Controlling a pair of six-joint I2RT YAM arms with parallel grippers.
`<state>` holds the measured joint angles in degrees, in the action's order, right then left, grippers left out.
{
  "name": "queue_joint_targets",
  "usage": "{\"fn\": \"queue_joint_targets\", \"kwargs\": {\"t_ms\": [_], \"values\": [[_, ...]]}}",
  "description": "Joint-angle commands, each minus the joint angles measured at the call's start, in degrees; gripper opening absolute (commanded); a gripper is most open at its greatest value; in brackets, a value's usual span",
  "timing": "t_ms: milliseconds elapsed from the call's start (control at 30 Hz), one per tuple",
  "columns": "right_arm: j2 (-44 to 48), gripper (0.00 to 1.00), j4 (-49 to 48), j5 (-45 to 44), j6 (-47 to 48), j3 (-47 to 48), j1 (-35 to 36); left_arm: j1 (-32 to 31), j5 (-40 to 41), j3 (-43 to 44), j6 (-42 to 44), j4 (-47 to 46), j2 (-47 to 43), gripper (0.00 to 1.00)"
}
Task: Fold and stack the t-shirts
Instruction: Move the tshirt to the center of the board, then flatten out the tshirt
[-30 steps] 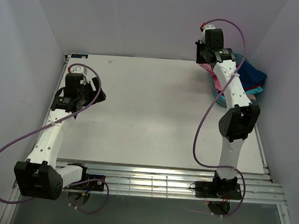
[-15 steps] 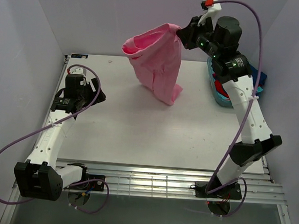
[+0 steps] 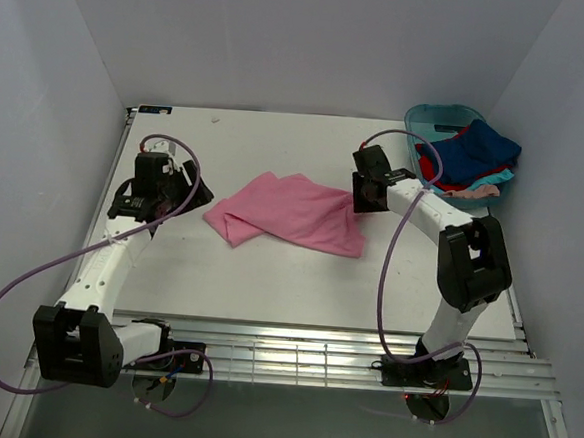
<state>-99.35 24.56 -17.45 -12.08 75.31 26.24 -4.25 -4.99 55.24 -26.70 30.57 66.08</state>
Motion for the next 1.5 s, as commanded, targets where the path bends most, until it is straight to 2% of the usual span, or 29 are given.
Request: {"fn": "queue_joint_targets", "kwargs": {"t_ms": [0, 67, 133, 200, 300, 467, 667, 933, 967, 1033, 1067, 1100, 1133, 1167, 1200, 1233, 1333, 1367, 1467], "values": [[0.65, 0.49, 5.06, -10.67, -2.52, 2.64, 0.3, -0.49, -4.93, -2.5, -1.78, -4.2, 2.37, 0.77], [2.57, 0.53, 3.14, -8.75, 0.1, 1.95, 2.49, -2.42, -4.06, -3.3, -1.95, -5.43, 3.78, 0.75], [5.46, 0.6, 1.03, -3.84, 1.52, 0.02, 5.39, -6.19, 0.67, -4.0, -1.26, -5.78, 6.33, 0.71], [6.88, 0.6, -1.09, 1.77, 1.36, -2.08, 7.15, -9.35, 4.01, -4.09, -0.99, -5.35, 10.35, 0.68], [8.56, 0.6, -0.91, 5.31, -1.18, -4.46, 8.65, -11.39, 10.78, -3.92, -2.83, -3.5, 14.32, 0.66], [7.6, 0.57, -0.56, 5.59, -2.77, -11.14, 9.0, -11.83, 18.87, -4.53, -5.03, -2.44, 20.48, 0.65], [4.61, 0.56, -1.88, 5.15, -3.3, -15.1, 9.09, -11.74, 18.98, -4.53, -5.03, -5.25, 23.56, 0.65], [0.21, 0.53, -2.23, 6.29, -4.53, -13.96, 9.0, -12.01, 16.6, -5.49, -5.64, -10.26, 23.3, 0.65], [-0.05, 0.51, -2.15, 6.38, -4.8, -14.05, 9.09, -12.1, 16.42, -5.85, -5.73, -10.79, 23.13, 0.64], [-0.84, 0.4, -2.14, 6.55, -5.15, -14.4, 9.01, -12.1, 15.46, -6.99, -5.73, -12.62, 23.38, 0.65], [-1.11, 0.33, -2.06, 6.55, -5.24, -14.57, 9.0, -12.1, 15.11, -7.17, -5.91, -13.16, 23.82, 0.64], [-1.37, 0.18, -2.06, 6.64, -5.33, -14.75, 9.09, -12.18, 14.75, -7.34, -5.91, -13.69, 24.35, 0.64], [-1.89, 0.11, -1.97, 6.64, -5.41, -14.84, 9.01, -12.18, 13.88, -7.52, -6.0, -14.56, 25.66, 0.63], [-2.07, 0.08, -1.71, 6.38, -5.5, -14.93, 9.0, -12.18, 13.35, -7.61, -6.17, -15.09, 26.28, 0.61], [-2.16, 0.08, -1.36, 6.2, -5.5, -14.93, 9.0, -12.53, 12.91, -7.69, -6.17, -15.79, 26.9, 0.58], [-1.99, 0.08, -0.92, 6.03, -5.5, -14.75, 9.09, -12.71, 12.56, -7.61, -6.17, -16.67, 27.43, 0.45], [0.55, 0.08, 1.98, 4.19, -5.24, -13.35, 9.01, -13.5, 13.34, -6.99, -6.35, -16.25, 27.61, 0.16], [1.61, 0.08, 3.03, 3.49, -5.15, -11.52, 9.09, -13.68, 15.0, -6.64, -6.35, -15.89, 25.17, 0.01], [6.17, 0.08, 8.56, 0.5, -4.36, -5.12, 9.01, -13.68, 18.77, -4.55, -6.44, -13.87, 19.28, 0.0]]}}
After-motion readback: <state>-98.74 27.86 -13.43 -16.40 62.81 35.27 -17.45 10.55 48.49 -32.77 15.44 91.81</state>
